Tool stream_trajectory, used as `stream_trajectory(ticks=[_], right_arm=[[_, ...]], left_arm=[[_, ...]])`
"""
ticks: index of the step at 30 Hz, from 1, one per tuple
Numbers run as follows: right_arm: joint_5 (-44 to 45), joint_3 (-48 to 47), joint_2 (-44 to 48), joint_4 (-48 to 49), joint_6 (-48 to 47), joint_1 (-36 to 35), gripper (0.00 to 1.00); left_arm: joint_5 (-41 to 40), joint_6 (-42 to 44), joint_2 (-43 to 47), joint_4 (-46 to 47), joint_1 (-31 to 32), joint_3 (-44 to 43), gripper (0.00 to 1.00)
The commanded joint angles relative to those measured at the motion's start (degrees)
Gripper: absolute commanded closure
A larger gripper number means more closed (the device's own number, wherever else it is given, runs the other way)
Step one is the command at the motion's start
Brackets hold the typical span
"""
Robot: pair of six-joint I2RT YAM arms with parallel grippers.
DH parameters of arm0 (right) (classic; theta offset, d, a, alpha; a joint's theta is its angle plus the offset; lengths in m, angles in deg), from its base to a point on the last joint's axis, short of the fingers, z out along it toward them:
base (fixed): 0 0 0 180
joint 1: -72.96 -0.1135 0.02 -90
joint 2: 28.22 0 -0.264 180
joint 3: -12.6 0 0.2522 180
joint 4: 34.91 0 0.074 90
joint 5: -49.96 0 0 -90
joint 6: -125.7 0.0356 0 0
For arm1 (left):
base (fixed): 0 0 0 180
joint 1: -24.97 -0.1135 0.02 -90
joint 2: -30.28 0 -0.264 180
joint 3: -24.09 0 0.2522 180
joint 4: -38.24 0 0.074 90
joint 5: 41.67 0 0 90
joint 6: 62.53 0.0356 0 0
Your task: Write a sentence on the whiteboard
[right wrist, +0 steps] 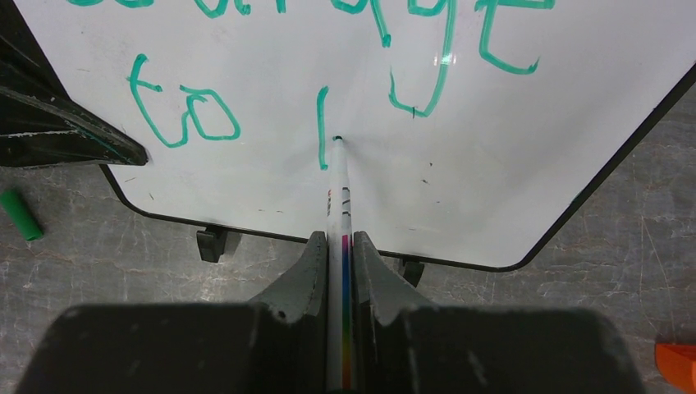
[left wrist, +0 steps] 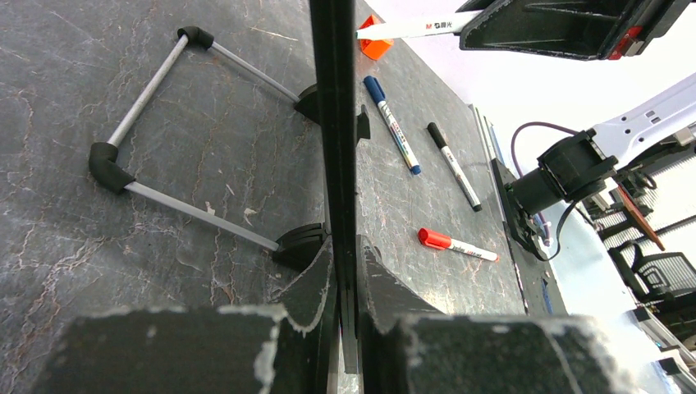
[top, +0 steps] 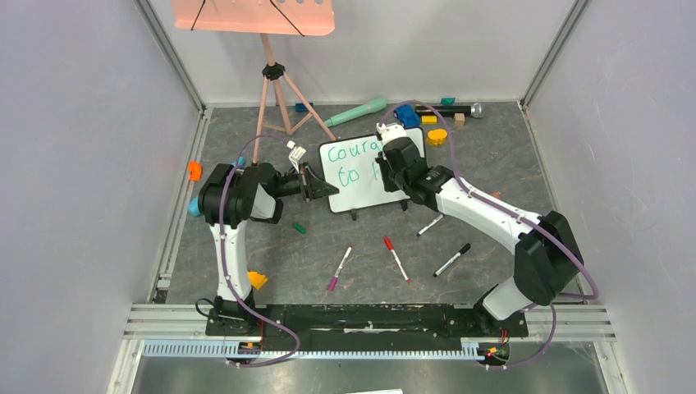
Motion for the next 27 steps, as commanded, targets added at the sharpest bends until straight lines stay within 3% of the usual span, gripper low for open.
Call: stream_trajectory(ticks=[1,27], right_arm=[[3.4,-3.0,-1.0,-0.7,-0.1,1.3,1.00],[-0.9,-4.9,-2.1,0.7,-0.8,2.5,1.00]], left_arm=[[1.3,4.7,0.7,4.2,0.6,-0.7,0.98],[1.2,4.6,0.7,4.2,0.6,-0.8,0.98]])
